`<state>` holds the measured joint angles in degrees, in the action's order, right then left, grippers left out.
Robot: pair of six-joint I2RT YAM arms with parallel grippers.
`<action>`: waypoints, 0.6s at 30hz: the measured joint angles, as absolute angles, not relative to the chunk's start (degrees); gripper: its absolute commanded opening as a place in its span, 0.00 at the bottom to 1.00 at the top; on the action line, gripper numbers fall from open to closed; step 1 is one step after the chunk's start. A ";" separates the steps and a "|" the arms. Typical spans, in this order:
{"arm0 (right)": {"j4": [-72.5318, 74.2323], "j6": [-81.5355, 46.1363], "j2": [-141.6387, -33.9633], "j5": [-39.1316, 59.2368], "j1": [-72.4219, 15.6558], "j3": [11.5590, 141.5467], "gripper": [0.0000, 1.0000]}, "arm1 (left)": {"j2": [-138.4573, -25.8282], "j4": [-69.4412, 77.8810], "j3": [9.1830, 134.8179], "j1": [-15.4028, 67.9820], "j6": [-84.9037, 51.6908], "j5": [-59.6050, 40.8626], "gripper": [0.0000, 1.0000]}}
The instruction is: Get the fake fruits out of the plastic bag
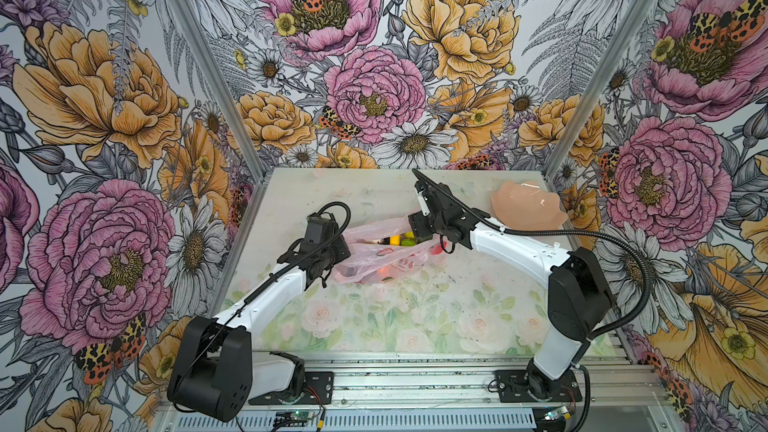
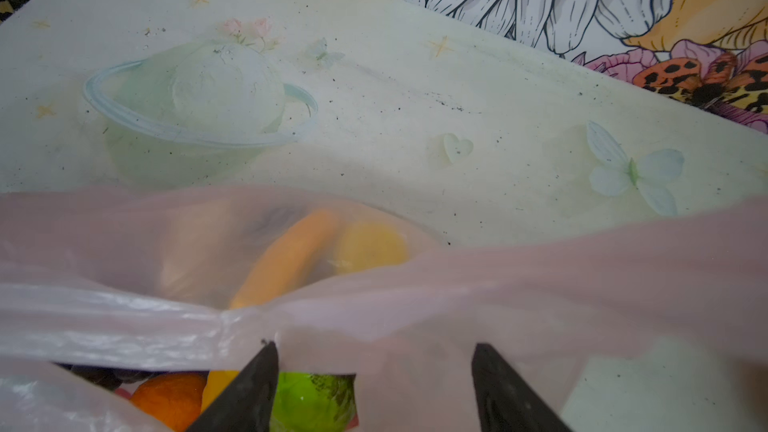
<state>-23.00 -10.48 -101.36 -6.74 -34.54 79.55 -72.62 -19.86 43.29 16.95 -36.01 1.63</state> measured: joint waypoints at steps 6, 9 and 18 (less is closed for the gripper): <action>-22.55 -6.31 -101.60 -2.46 -33.30 79.20 0.92 | -72.53 -18.76 43.05 15.92 -36.03 1.41 0.00; -22.33 -4.78 -101.38 -2.52 -33.61 77.36 0.91 | -72.66 -18.37 43.07 15.81 -36.03 1.41 0.00; -23.29 -3.40 -103.59 -5.74 -33.91 76.07 0.27 | -72.88 -18.09 43.29 15.35 -35.57 1.23 0.00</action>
<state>-23.29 -3.40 -103.59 -5.74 -33.91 76.07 -72.88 -18.09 43.29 15.35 -35.57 1.23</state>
